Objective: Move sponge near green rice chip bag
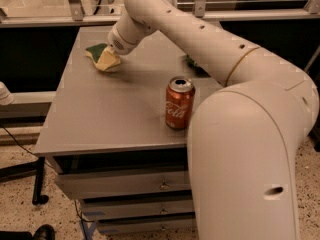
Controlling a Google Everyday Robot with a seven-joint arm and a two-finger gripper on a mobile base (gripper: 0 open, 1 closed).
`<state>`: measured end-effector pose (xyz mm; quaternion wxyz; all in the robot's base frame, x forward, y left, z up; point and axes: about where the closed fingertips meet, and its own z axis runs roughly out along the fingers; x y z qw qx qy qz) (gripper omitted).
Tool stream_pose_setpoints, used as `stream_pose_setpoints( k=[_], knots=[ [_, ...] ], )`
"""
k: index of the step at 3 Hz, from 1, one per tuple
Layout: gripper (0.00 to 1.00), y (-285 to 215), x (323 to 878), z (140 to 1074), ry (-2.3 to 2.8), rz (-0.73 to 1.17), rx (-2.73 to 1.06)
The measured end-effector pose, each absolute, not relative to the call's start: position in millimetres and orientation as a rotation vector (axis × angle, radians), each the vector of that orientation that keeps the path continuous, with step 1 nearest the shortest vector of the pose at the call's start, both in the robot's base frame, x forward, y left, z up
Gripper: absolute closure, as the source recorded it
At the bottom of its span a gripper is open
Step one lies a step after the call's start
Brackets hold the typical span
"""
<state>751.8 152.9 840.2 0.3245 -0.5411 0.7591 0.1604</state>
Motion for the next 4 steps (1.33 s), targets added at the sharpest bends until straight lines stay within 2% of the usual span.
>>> stream_pose_setpoints(
  k=[1, 2, 4],
  knots=[
    [0.88, 144, 748, 853, 1.967, 0.405, -1.406],
    [1.00, 114, 751, 882, 1.927, 0.337, -1.381],
    [1.00, -36, 752, 923, 1.938, 0.093, -1.228]
  ],
)
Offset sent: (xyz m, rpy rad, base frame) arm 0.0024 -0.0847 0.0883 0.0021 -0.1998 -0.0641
